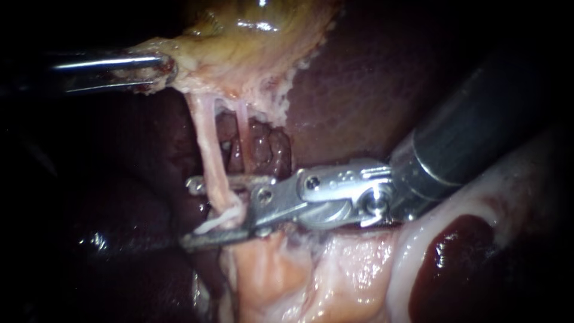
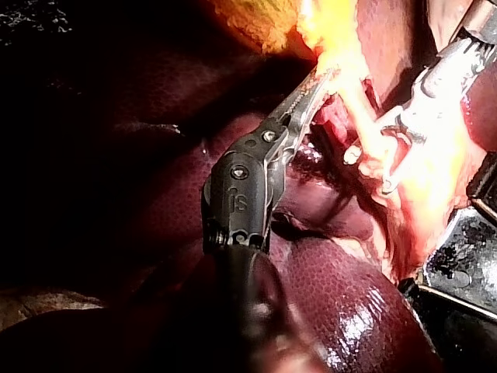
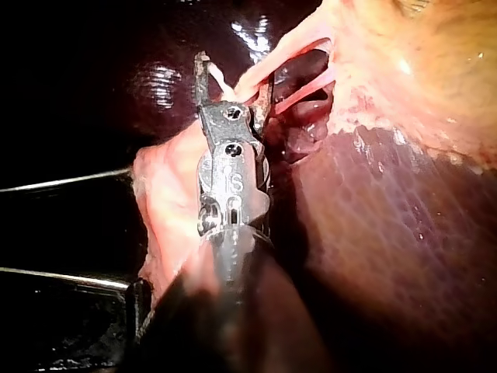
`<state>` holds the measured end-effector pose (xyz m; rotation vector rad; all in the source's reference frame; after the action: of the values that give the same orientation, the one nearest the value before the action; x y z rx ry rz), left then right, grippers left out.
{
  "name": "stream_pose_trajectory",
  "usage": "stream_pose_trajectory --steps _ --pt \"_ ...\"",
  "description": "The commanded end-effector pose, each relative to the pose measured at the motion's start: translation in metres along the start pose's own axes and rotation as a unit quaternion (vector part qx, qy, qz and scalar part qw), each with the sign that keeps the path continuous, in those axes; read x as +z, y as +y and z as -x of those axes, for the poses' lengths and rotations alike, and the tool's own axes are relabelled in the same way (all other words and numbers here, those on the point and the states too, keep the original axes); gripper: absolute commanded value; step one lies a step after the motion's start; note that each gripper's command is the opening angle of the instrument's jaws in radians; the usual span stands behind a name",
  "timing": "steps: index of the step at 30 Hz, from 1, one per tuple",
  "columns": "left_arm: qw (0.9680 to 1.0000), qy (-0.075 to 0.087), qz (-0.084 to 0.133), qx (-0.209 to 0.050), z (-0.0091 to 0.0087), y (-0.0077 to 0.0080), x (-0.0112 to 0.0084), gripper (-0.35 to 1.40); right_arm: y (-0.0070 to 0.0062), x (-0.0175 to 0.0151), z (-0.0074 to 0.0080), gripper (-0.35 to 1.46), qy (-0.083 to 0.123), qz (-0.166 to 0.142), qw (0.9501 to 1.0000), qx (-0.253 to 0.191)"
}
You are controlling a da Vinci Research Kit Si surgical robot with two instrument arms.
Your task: Clipping first clip left tube
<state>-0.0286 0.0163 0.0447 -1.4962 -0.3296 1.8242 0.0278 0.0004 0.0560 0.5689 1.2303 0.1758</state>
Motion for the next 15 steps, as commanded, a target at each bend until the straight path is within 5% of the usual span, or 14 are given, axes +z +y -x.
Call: stream_pose_trajectory --steps 1,8,15 --pt "1.0 0.0 0.0 0.0 0.0 0.0 0.0 -0.35 -0.0006 0.0 -0.0004 0.49 0.002 -0.003 1.0 -0.001" --pt "1.0 0.0 0.0 0.0 0.0 0.0 0.0 -0.35 -0.0028 0.0005 -0.0018 0.48 0.006 -0.017 0.9998 0.001" --pt "1.0 0.0 -0.001 0.0 0.0 0.0 0.0001 -0.35 -0.0032 0.0005 -0.0021 0.37 0.006 -0.018 0.9997 0.015"
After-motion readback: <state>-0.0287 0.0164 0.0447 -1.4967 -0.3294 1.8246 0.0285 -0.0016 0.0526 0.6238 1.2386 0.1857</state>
